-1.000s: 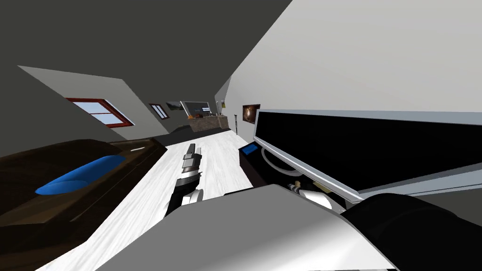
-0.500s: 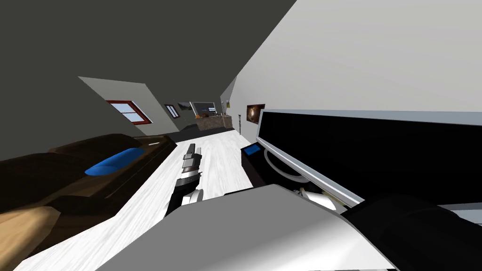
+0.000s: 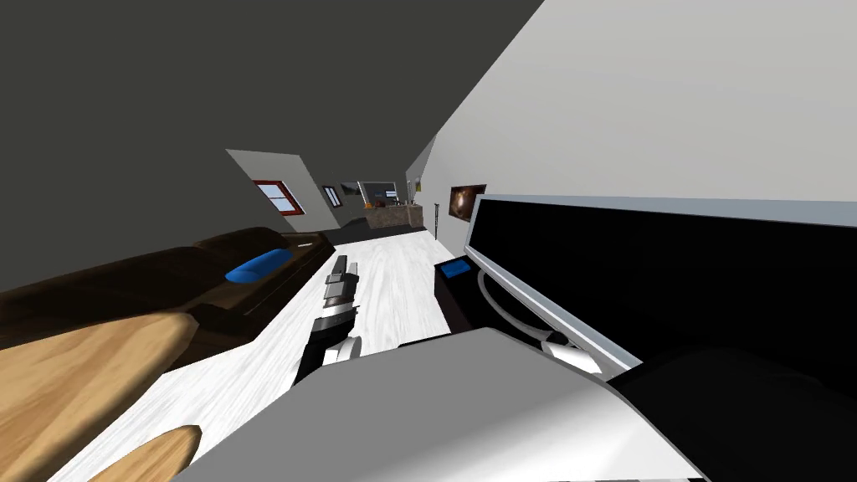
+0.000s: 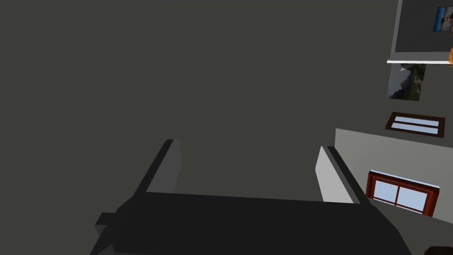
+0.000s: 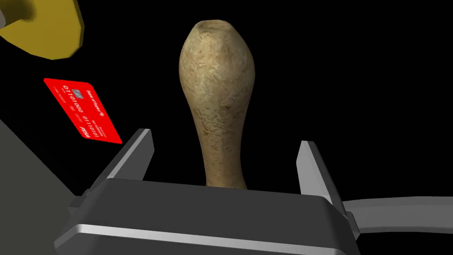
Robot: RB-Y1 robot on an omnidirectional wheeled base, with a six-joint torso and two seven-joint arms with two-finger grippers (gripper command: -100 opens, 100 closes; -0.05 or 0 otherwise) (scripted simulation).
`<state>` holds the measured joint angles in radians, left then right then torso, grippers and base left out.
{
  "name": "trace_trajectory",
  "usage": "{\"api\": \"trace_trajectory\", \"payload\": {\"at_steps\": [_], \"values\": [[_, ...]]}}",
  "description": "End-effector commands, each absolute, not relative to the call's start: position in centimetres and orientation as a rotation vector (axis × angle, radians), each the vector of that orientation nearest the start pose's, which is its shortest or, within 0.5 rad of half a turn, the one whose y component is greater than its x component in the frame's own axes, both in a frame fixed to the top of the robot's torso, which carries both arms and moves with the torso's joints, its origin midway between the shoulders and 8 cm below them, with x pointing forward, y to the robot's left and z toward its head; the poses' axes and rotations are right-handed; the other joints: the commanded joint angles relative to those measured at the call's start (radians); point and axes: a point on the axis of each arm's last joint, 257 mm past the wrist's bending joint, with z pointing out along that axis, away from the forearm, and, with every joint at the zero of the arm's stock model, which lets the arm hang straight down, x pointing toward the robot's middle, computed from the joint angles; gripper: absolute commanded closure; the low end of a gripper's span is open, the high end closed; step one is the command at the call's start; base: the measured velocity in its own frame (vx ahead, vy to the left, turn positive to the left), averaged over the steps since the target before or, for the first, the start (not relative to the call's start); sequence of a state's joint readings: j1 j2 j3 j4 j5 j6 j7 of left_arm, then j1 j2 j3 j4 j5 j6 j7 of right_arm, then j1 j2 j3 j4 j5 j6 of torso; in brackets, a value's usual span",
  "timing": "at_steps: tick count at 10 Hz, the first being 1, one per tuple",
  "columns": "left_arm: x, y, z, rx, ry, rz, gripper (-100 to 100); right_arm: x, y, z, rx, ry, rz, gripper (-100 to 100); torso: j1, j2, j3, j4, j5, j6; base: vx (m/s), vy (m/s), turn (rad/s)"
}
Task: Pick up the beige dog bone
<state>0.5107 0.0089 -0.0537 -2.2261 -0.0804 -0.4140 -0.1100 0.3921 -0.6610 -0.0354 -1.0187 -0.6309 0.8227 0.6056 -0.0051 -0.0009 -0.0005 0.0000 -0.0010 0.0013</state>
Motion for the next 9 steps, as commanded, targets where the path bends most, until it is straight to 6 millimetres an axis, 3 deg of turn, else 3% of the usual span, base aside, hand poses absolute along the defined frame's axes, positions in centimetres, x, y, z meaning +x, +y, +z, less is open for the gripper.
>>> {"api": "trace_trajectory", "payload": {"at_steps": [1, 4, 6, 7, 8, 9], "values": [[37.0, 25.7, -2.2, -0.675, 0.803, -1.165, 0, 1.0, -56.7, -56.4, 2.024, 2.38, -0.389, -100, 0.0, 0.0, 0.0, 0.0, 0.0, 0.0, -0.019, -0.08, 0.247], [37.0, 25.7, -2.2, -0.675, 0.803, -1.165, 0, -1.4, -56.5, -56.3, 2.104, 2.408, -0.438, -100, 0.0, 0.0, 0.0, 0.0, 0.0, 0.001, -0.012, -0.065, 0.21], [37.0, 25.7, -2.2, -0.675, 0.803, -1.165, 0, -1.5, -56.4, -56.3, 2.109, 2.408, -0.441, -100, 0.002, 0.0, 0.0, 0.0, 0.0, 0.001, -0.008, -0.03, 0.069], [37.0, 25.7, -2.2, -0.675, 0.803, -1.165, 0, -1.6, -56.4, -56.3, 2.111, 2.41, -0.442, 0, 0.003, -0.001, 0.0, 0.0, 0.001, 0.001, 0.0, 0.0, 0.0], [37.0, 25.7, -2.2, -0.675, 0.803, -1.165, 0, -1.9, -55.4, -57.5, 2.116, 2.404, -0.441, -100, 0.004, -0.001, -0.001, 0.0, 0.001, 0.001, 0.0, -0.047, 0.034], [37.0, 25.7, -2.2, -0.675, 0.803, -1.165, 0, -2.0, -54.9, -57.9, 2.118, 2.402, -0.441, -100, 0.002, -0.001, -0.001, 0.0, 0.0, 0.001, -0.022, -0.063, 0.071]]}}
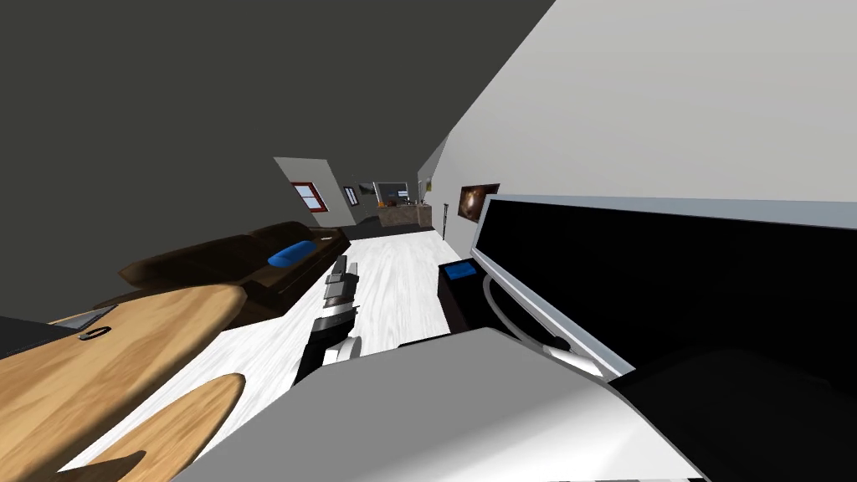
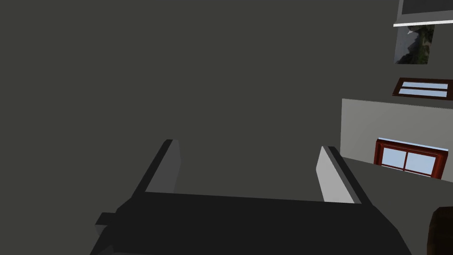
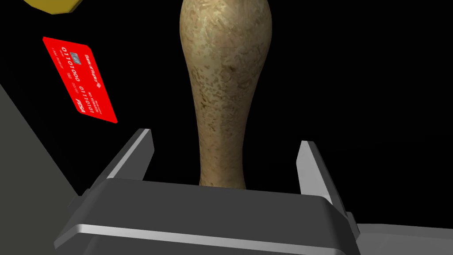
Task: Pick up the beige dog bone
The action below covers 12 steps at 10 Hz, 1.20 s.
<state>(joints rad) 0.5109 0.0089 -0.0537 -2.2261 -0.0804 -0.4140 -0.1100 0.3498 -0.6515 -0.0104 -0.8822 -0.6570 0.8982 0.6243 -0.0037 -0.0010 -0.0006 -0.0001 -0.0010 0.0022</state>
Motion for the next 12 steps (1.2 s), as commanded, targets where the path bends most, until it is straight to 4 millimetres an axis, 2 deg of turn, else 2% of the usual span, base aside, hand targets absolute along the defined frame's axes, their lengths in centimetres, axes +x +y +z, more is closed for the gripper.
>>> {"api": "trace_trajectory", "payload": {"at_steps": [1, 2, 3, 7, 8, 9, 11, 12], "values": [[37.0, 25.7, -2.2, -0.675, 0.803, -1.165, 0, -2.1, -54.2, -58.6, 2.119, 2.4, -0.439, -100, 0.0, 0.0, 0.0, 0.0, 0.0, 0.0, -0.036, -0.031, 0.117], [37.0, 25.7, -2.2, -0.675, 0.803, -1.165, 0, -2.0, -54.9, -58.2, 2.12, 2.403, -0.441, -100, 0.001, 0.001, 0.001, 0.0, 0.0, 0.0, -0.011, -0.01, 0.035], [37.0, 25.7, -2.2, -0.675, 0.803, -1.165, 0, -2.0, -54.8, -58.2, 2.118, 2.401, -0.441, 100, 0.003, 0.0, 0.0, 0.0, 0.001, 0.0, 0.0, 0.0, 0.0], [37.0, 25.7, -2.2, -0.675, 0.803, -1.165, 0, -2.5, -54.9, -58.2, 2.125, 2.403, -0.452, 100, 0.0, -0.003, -0.001, 0.002, -0.002, -0.003, -0.001, 0.001, -0.003], [37.0, 25.7, -2.2, -0.675, 0.803, -1.165, 0, -2.5, -54.9, -58.2, 2.125, 2.403, -0.452, 0, 0.0, -0.003, -0.001, 0.002, -0.002, -0.003, 0.0, 0.0, 0.0], [37.0, 25.7, -2.2, -0.675, 0.803, -1.165, 0, -2.0, -54.9, -57.9, 2.118, 2.402, -0.441, 100, 0.0, -0.003, -0.001, 0.002, -0.002, -0.003, 0.013, 0.011, -0.068], [37.0, 25.7, -2.2, -0.675, 0.803, -1.165, 0, -1.7, -56.2, -56.5, 2.112, 2.408, -0.442, 100, 0.002, -0.004, -0.001, 0.001, -0.001, -0.002, 0.026, 0.036, -0.078], [37.0, 25.7, -2.2, -0.675, 0.803, -1.165, 0, -1.8, -55.9, -56.9, 2.114, 2.405, -0.442, 100, 0.003, -0.004, -0.001, 0.001, 0.0, -0.002, 0.01, 0.019, -0.009]]}}
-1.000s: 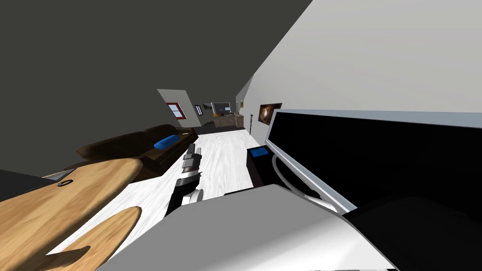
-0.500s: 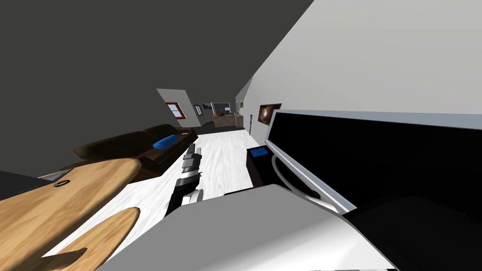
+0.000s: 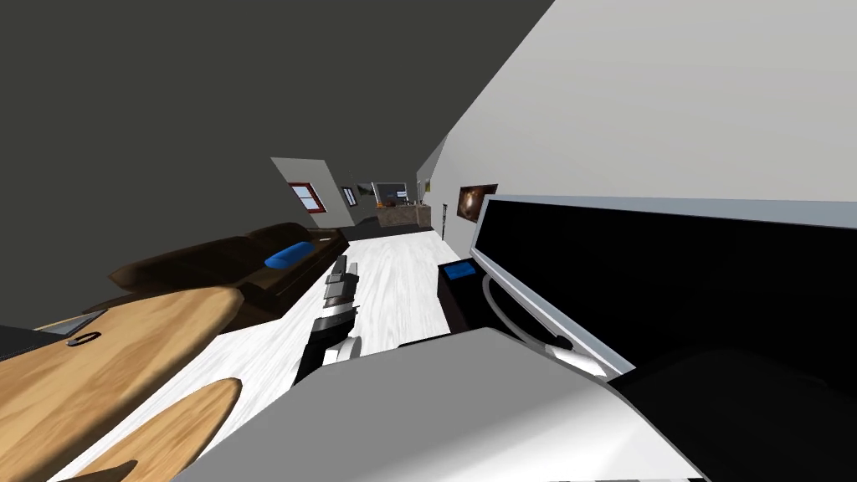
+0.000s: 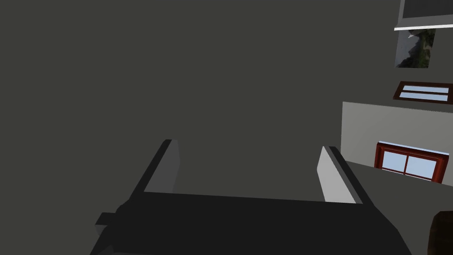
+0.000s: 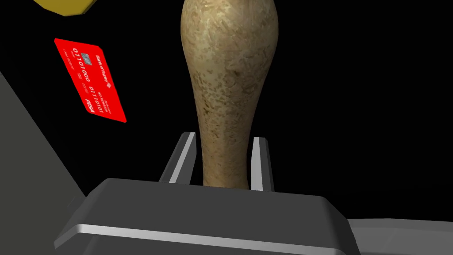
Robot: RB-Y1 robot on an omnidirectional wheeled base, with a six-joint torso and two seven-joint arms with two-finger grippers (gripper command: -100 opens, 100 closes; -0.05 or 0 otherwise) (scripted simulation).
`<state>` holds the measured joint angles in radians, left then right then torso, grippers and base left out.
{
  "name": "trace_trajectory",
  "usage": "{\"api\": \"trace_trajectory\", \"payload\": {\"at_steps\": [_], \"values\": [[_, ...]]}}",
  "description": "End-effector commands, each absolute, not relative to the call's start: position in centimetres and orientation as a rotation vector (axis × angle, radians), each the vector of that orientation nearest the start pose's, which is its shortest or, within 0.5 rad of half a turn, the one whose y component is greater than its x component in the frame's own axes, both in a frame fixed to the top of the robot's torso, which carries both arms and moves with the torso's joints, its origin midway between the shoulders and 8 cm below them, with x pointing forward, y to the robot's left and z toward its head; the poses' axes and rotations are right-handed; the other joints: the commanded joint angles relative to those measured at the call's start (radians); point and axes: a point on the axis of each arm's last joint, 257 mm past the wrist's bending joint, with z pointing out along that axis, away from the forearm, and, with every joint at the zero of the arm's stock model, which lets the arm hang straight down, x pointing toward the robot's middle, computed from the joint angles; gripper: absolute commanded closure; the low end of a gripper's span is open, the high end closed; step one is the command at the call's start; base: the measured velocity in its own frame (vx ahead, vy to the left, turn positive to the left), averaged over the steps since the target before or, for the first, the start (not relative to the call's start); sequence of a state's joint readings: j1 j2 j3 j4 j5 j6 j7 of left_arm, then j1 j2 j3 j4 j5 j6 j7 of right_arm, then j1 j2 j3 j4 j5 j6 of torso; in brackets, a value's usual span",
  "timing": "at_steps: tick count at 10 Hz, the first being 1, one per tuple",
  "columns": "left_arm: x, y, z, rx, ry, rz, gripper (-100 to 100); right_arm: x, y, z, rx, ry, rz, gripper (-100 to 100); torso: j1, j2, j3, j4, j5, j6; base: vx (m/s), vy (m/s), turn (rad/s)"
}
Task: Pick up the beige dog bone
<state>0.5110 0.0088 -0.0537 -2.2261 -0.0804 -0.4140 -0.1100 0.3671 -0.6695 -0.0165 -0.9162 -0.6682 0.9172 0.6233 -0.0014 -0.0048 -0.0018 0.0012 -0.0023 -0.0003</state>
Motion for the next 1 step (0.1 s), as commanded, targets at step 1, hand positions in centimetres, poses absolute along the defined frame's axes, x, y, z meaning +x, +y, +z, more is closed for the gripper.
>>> {"api": "trace_trajectory", "payload": {"at_steps": [1], "values": [[36.96, 25.73, -2.24, -0.675, 0.803, -1.165, 0, -1.76, -55.96, -56.77, 2.113, 2.406, -0.442, 0, 0.0, 0.0, 0.0, 0.0, 0.0, 0.0, 0.0, 0.0, 0.0]]}}
